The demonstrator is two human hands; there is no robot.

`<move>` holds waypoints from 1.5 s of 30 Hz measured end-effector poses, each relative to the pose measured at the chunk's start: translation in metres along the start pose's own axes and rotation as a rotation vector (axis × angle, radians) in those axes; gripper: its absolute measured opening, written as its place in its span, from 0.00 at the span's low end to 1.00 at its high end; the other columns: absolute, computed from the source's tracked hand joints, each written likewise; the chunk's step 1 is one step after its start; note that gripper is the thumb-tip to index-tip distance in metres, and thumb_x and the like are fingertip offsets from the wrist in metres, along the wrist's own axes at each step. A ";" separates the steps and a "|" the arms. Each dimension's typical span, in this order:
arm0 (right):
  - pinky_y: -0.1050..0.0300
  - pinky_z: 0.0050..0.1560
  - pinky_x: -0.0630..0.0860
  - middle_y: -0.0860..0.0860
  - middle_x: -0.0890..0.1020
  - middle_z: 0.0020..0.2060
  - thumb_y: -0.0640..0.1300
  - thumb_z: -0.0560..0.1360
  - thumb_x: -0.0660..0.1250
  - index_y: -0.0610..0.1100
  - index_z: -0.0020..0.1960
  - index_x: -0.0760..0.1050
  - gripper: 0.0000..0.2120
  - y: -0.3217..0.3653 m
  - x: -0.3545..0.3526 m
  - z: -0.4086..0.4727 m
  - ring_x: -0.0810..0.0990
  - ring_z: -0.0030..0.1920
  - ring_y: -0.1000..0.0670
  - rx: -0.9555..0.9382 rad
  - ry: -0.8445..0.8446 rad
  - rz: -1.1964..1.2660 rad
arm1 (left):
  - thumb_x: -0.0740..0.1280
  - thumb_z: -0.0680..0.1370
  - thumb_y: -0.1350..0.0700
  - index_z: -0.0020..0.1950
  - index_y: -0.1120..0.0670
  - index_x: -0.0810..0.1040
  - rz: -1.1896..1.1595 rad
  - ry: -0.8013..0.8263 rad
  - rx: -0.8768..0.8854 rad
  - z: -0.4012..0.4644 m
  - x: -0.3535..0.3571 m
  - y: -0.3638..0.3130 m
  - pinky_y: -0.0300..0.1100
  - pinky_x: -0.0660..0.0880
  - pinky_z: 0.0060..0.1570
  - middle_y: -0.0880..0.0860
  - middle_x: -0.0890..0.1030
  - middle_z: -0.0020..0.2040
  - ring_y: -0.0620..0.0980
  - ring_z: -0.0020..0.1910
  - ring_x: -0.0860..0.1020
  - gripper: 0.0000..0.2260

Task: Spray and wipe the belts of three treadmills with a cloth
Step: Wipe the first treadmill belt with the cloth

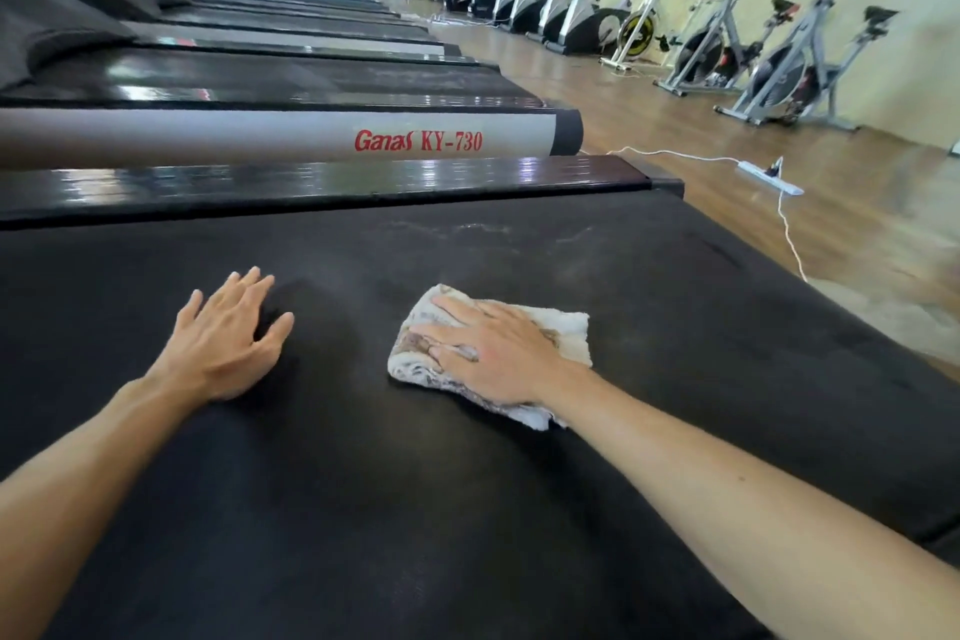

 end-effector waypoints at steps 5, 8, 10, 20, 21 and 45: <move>0.47 0.79 0.49 0.58 0.55 0.83 0.60 0.84 0.52 0.66 0.78 0.62 0.22 0.041 0.010 -0.004 0.54 0.80 0.49 -0.140 -0.003 0.042 | 0.53 0.83 0.39 0.83 0.55 0.56 -0.020 0.016 0.032 0.035 0.004 -0.016 0.56 0.44 0.79 0.53 0.52 0.83 0.51 0.82 0.49 0.33; 0.50 0.81 0.47 0.64 0.51 0.82 0.60 0.85 0.53 0.69 0.77 0.63 0.20 0.016 0.007 -0.019 0.52 0.81 0.53 -0.146 0.025 0.066 | 0.54 0.84 0.43 0.83 0.56 0.53 -0.003 0.037 -0.018 0.041 0.012 -0.013 0.56 0.43 0.80 0.53 0.50 0.84 0.51 0.82 0.47 0.31; 0.50 0.81 0.50 0.64 0.51 0.82 0.60 0.85 0.53 0.70 0.77 0.62 0.20 -0.009 0.001 0.002 0.54 0.81 0.52 -0.059 0.010 0.061 | 0.53 0.84 0.43 0.83 0.56 0.52 0.018 0.041 -0.046 0.039 0.018 -0.008 0.54 0.42 0.80 0.53 0.49 0.84 0.49 0.82 0.46 0.31; 0.51 0.80 0.48 0.65 0.49 0.82 0.61 0.85 0.50 0.71 0.77 0.61 0.21 0.009 0.006 0.037 0.51 0.82 0.54 -0.152 0.021 0.036 | 0.51 0.84 0.43 0.83 0.54 0.50 0.045 0.017 -0.060 0.039 0.021 -0.004 0.50 0.42 0.80 0.50 0.47 0.84 0.46 0.82 0.44 0.30; 0.50 0.81 0.49 0.67 0.49 0.81 0.62 0.85 0.50 0.71 0.77 0.61 0.21 -0.003 0.004 0.031 0.52 0.81 0.55 -0.139 0.034 0.047 | 0.51 0.84 0.43 0.83 0.54 0.50 0.041 0.010 -0.061 0.040 0.021 -0.004 0.50 0.42 0.80 0.50 0.47 0.84 0.46 0.82 0.44 0.30; 0.40 0.76 0.60 0.53 0.57 0.82 0.58 0.85 0.49 0.66 0.79 0.60 0.22 -0.020 -0.009 0.192 0.64 0.77 0.41 0.096 -0.068 -0.036 | 0.45 0.80 0.35 0.84 0.55 0.46 0.148 0.029 -0.013 0.065 0.023 0.008 0.47 0.45 0.79 0.51 0.43 0.84 0.45 0.82 0.42 0.37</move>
Point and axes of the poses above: each hand's wrist, its own z-axis towards the middle knuckle, its own x-axis out of the palm, y = z × x, the point moved 6 cm from there along z, towards the middle knuckle
